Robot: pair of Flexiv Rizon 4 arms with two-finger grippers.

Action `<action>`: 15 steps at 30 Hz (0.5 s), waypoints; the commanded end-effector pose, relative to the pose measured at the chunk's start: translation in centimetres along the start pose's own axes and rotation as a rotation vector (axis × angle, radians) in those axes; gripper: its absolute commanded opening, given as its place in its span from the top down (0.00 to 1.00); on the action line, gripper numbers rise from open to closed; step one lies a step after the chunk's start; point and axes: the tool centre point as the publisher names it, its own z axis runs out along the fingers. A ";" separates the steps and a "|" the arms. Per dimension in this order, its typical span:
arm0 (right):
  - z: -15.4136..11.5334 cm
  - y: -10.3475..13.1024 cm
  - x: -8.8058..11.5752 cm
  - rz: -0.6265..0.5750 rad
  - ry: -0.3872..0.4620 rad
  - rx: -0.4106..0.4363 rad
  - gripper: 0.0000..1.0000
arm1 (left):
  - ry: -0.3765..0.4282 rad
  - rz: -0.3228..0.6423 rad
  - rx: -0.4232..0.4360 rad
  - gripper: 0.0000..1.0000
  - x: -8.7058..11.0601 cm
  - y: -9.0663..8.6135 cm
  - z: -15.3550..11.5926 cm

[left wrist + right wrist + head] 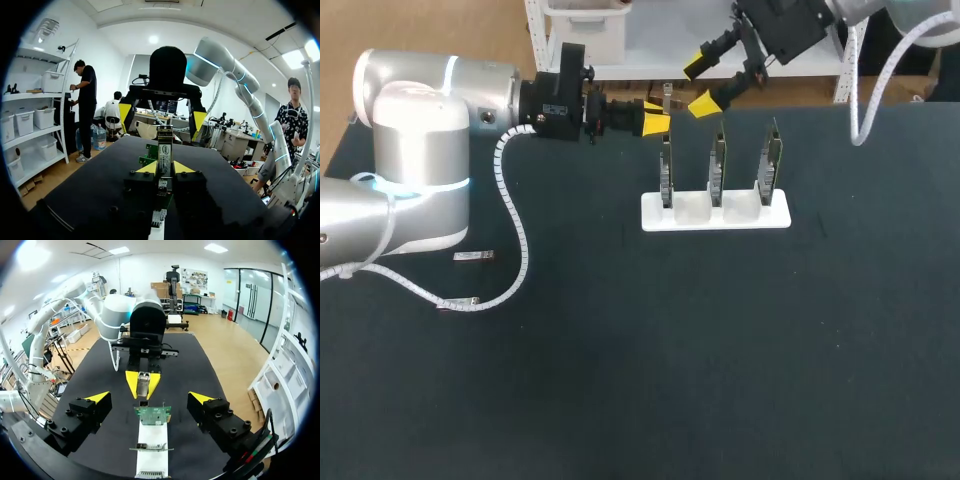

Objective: Pick up the optical module with the left hand, and insert it into the network port with the right hand.

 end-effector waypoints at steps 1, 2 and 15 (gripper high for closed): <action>0.6 -1.1 -0.4 -0.005 -0.003 -0.040 0.00 | -0.002 0.001 -0.005 1.00 0.0 -0.1 0.0; 0.7 -1.1 -0.5 -0.002 -0.005 -0.041 0.00 | -0.002 0.001 -0.005 1.00 0.0 -0.1 0.0; 1.6 0.1 -1.2 0.027 -0.073 -0.067 0.00 | -0.002 0.001 -0.005 1.00 0.0 -0.1 0.0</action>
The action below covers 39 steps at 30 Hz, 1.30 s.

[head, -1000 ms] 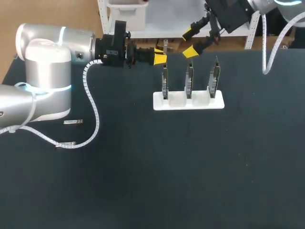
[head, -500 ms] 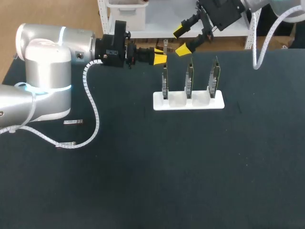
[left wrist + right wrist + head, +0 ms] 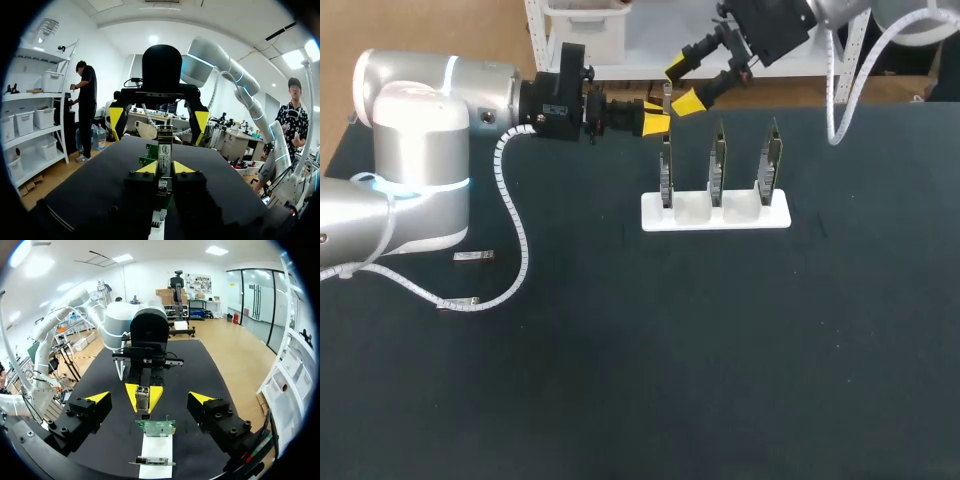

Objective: Pick up the optical module with the left hand, and insert it into the network port with the right hand.

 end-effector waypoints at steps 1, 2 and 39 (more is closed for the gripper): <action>0.0 0.1 0.0 0.006 -0.001 0.007 0.00 | -0.002 0.001 -0.005 1.00 0.0 -0.1 0.0; 0.1 0.1 0.0 0.008 -0.003 0.009 0.00 | -0.002 0.001 -0.005 1.00 0.0 -0.1 0.0; 0.7 1.0 -1.1 0.027 0.006 0.071 1.00 | -0.002 0.001 -0.005 1.00 0.0 -0.1 0.0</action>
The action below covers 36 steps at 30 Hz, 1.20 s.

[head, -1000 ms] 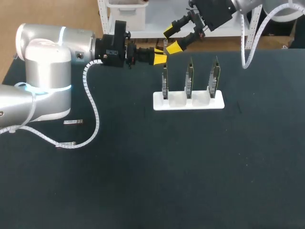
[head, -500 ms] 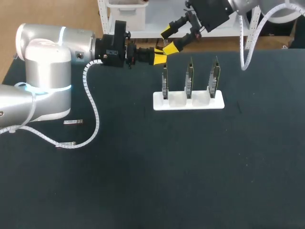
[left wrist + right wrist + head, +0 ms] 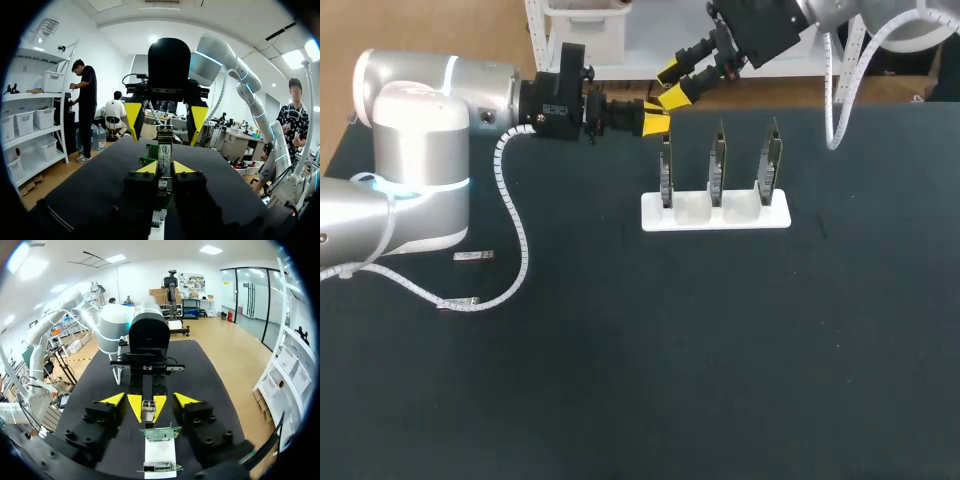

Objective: Pick up the optical module with the left hand, and insert it into the network port with the right hand.

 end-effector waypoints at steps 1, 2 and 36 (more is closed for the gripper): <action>-0.2 0.4 0.2 -0.004 -0.004 0.013 1.00 | -0.002 0.001 -0.005 1.00 0.0 -0.1 0.0; -0.2 0.4 0.2 -0.005 -0.004 0.012 1.00 | -0.002 0.001 -0.005 1.00 0.0 -0.1 0.0; -1.2 -0.1 0.7 -0.015 -0.021 0.017 1.00 | 0.193 0.172 -0.037 0.00 0.5 -0.4 -1.5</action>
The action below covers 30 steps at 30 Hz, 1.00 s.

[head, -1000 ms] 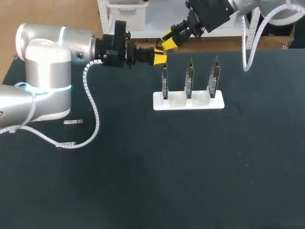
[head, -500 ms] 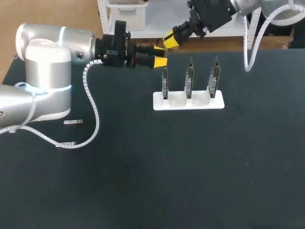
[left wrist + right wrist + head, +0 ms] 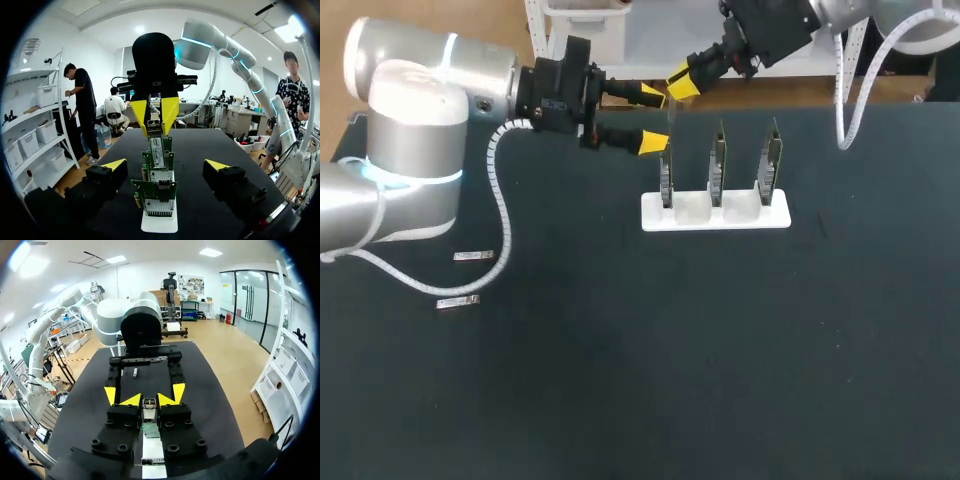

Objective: Pick up the optical module with the left hand, and insert it into the network port with the right hand.

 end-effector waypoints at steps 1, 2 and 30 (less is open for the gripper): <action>-0.1 0.1 0.2 -0.002 -0.006 0.002 1.00 | 0.049 0.006 -0.009 0.00 0.3 -0.4 -0.7; -0.1 0.1 0.2 -0.003 -0.006 0.001 1.00 | 0.062 0.002 -0.011 0.00 0.6 -0.4 -0.9; 0.0 0.0 0.4 -0.023 0.020 -0.046 1.00 | 0.212 -0.021 -0.071 0.00 3.5 0.2 -1.5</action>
